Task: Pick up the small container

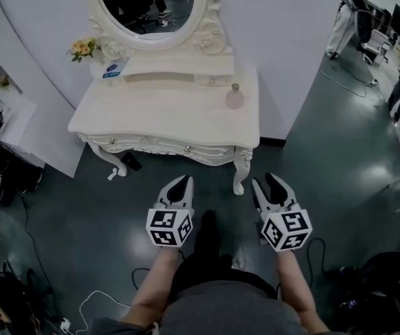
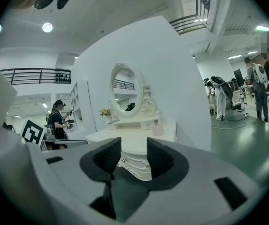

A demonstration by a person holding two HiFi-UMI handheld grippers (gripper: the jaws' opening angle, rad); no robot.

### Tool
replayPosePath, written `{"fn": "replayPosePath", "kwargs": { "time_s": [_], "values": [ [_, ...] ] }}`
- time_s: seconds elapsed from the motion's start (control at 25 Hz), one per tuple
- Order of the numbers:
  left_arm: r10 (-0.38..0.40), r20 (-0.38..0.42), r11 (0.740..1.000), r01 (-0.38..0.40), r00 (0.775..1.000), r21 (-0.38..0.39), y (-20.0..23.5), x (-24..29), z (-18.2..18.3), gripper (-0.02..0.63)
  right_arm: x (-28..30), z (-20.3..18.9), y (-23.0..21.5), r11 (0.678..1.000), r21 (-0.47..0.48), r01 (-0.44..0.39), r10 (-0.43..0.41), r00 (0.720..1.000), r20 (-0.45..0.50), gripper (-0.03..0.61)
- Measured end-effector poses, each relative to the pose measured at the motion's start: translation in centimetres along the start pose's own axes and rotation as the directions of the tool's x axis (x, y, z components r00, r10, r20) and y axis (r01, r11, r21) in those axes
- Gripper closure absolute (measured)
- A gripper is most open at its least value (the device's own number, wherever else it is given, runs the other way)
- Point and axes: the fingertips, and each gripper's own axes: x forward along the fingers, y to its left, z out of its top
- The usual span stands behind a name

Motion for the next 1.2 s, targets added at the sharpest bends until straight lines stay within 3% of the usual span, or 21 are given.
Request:
{"fn": "replayPosePath", "kwargs": {
  "time_s": [1.2],
  "values": [
    [-0.089, -0.032, 0.996, 0.088, 0.996, -0.021, 12.7, 15.9, 4.7, 0.606, 19.9, 4.9, -3.7, 0.992, -0.029, 0.121, -0.122, 0.992, -0.016, 0.360]
  ]
}}
